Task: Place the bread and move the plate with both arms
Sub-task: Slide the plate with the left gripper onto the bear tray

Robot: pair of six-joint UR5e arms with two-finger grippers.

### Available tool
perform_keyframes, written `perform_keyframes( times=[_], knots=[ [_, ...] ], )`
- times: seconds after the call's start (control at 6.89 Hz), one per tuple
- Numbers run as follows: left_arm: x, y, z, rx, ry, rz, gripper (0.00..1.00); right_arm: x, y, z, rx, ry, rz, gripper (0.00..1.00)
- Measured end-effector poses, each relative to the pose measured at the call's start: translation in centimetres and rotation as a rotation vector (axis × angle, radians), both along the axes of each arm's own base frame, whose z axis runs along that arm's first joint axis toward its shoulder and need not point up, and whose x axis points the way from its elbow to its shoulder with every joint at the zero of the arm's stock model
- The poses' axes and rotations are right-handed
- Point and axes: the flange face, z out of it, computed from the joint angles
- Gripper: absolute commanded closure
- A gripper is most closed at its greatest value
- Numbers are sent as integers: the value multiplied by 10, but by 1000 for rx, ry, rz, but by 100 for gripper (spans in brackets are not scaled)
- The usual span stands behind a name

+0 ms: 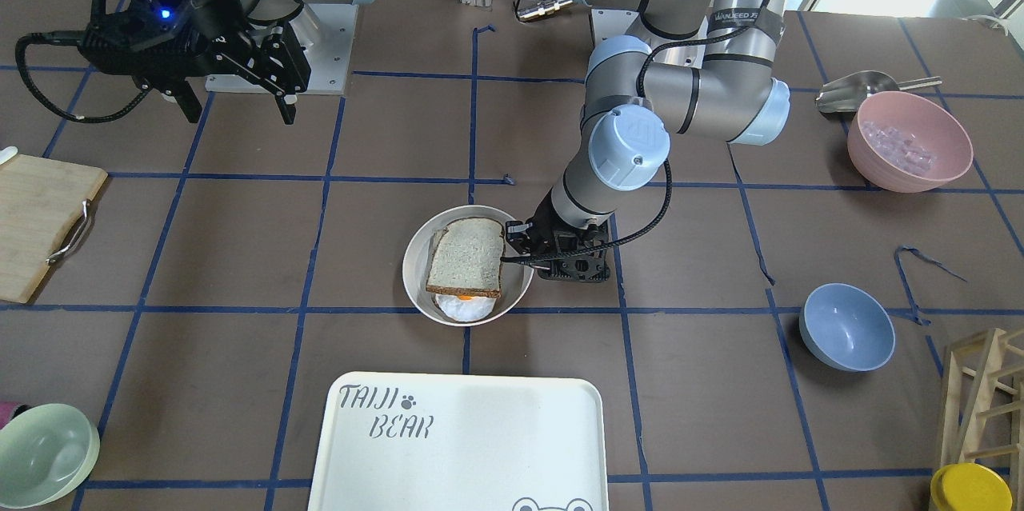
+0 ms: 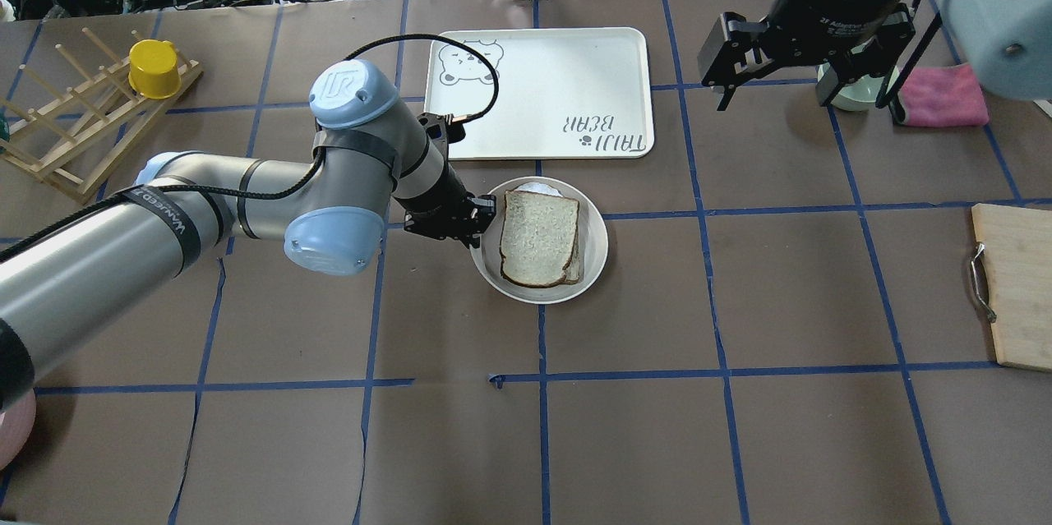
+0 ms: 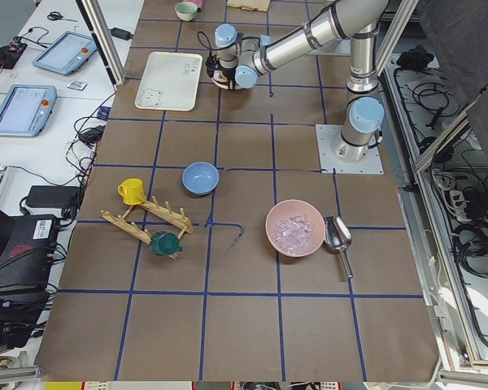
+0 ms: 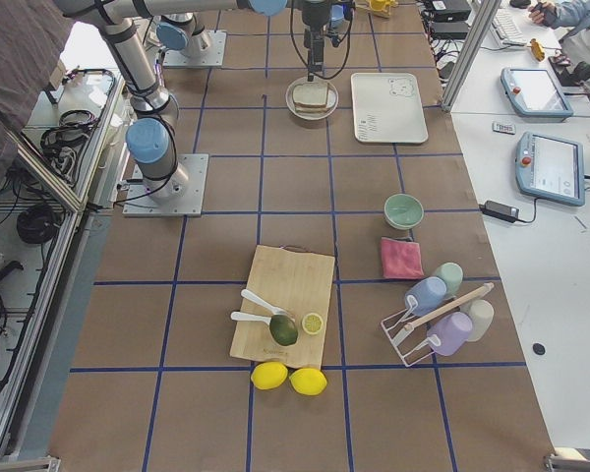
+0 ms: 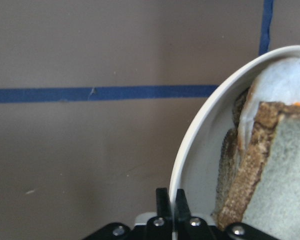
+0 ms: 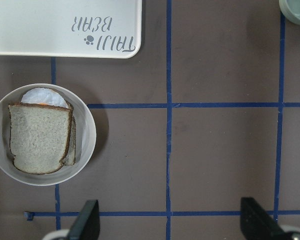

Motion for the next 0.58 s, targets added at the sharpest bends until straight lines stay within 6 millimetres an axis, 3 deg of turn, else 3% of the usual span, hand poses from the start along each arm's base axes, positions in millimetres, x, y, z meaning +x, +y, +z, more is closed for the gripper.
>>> perform_keyframes(
  times=[0.29,0.58],
  knots=[
    [11,-17,19,16,41,37,100,0,0,0,2,0,0,0],
    [28,-57,47,-12,65,69,100,0,1,0,4,2,1,0]
  ],
)
